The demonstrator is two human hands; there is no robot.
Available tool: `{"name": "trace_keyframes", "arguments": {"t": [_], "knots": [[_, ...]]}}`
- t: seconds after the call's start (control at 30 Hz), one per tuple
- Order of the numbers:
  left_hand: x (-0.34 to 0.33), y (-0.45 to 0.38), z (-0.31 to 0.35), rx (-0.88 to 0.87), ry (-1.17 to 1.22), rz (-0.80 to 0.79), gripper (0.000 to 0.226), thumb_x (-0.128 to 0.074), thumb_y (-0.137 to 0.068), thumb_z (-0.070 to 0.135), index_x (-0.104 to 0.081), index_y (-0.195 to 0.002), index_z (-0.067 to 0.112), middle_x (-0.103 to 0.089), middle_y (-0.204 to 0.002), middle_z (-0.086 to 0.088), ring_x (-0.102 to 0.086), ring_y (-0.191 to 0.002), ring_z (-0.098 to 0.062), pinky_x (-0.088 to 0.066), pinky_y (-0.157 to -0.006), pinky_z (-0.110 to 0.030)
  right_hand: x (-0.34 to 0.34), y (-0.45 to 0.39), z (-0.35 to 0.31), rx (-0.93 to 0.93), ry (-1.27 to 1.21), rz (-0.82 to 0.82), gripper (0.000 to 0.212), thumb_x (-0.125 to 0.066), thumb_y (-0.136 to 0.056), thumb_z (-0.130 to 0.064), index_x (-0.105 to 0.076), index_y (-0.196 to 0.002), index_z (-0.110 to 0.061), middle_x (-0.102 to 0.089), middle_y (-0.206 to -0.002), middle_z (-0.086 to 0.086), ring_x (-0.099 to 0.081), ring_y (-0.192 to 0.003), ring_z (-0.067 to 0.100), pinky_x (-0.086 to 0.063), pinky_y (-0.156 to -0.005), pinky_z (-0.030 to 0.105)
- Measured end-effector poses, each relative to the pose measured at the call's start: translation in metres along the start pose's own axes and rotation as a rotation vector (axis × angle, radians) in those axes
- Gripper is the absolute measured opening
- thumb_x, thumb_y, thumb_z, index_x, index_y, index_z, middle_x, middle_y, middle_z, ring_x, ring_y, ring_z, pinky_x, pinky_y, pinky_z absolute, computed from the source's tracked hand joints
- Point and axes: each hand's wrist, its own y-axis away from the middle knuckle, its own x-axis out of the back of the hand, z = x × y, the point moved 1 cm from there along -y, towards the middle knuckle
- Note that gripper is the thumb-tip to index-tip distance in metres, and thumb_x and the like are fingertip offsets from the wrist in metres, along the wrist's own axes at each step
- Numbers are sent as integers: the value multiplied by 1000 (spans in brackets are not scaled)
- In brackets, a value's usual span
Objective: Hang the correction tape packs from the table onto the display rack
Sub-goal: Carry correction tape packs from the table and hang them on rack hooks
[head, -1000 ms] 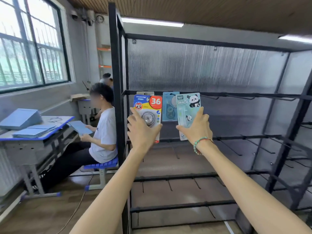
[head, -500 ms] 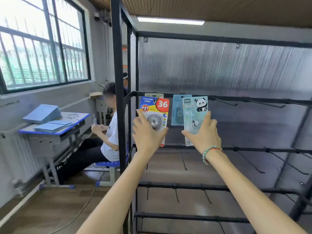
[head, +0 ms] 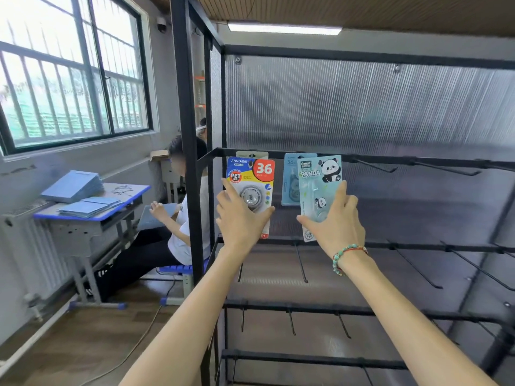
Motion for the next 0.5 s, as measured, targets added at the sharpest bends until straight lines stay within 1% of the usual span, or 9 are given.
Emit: {"name": "trace_keyframes", "arguments": {"t": [0.13, 0.27, 0.37, 0.5], "knots": [[-4, -4, -1, 6, 4, 10, 118, -83, -67, 48, -9, -151, 12, -34, -140, -14, -39, -128, -33, -44, -98, -56, 0, -1, 0, 17, 34, 5, 115, -70, -73, -58, 2, -151, -13, -33, -131, 11, -43, -119, 29, -47, -73, 40], [-7, -5, -2, -4, 11, 16, 120, -83, -67, 48, -6, -152, 13, -34, -140, -15, -39, -128, -34, -44, -99, -56, -2, 0, -1, 29, 91, -18, 115, -68, -74, -62, 2, -151, -12, -33, -133, 11, -43, -121, 28, -49, -76, 40], [-10, -6, -3, -2, 20, 15, 121, -83, -67, 47, -4, -152, 13, -33, -141, -16, -39, -128, -34, -44, -99, -56, -7, -2, 0, 4, 83, -51, 115, -68, -74, -62, 1, -151, -12, -33, -134, 11, -43, -122, 28, -49, -78, 40], [-12, -10, -4, 11, 20, 12, 121, -83, -69, 44, -2, -153, 12, -30, -144, -16, -36, -131, -34, -42, -101, -56, -15, -10, -2, -10, 80, -56, 117, -69, -74, -60, 5, -150, -11, -32, -134, 12, -44, -120, 29, -48, -77, 40]]}}
